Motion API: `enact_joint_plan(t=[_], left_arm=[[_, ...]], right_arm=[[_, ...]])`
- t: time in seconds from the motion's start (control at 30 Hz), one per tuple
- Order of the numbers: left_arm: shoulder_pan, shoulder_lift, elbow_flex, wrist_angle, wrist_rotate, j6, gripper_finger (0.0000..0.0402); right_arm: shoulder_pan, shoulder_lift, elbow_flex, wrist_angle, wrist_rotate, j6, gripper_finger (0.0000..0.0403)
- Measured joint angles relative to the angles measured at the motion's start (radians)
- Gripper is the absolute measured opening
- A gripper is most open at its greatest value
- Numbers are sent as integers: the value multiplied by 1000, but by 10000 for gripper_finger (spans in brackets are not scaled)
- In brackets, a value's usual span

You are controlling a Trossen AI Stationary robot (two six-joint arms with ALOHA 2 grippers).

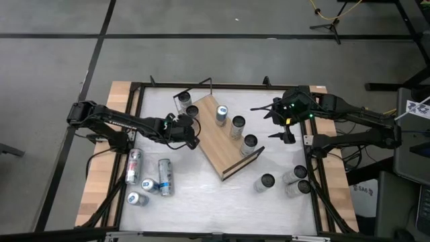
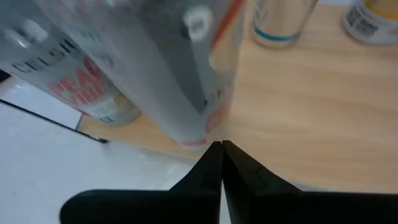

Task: Place canned beverage on shelf
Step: Put the right white-pink soda can on the shelf and align with the other white-pink soda can

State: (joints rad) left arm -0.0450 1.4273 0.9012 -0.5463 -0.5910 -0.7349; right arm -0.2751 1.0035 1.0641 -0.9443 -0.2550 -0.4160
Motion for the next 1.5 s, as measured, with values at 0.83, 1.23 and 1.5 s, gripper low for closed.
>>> enact_joint_plan(t=[0.83,1.23,1.5], left_arm=[[133,0,0,102,1,31,0],[113,0,0,49,4,9,0],[115,0,1,114,-34,3,0]], right_arm=[[0,0,0,0,0,0,379],[0,0,0,0,0,0,379],[0,0,0,0,0,0,379]])
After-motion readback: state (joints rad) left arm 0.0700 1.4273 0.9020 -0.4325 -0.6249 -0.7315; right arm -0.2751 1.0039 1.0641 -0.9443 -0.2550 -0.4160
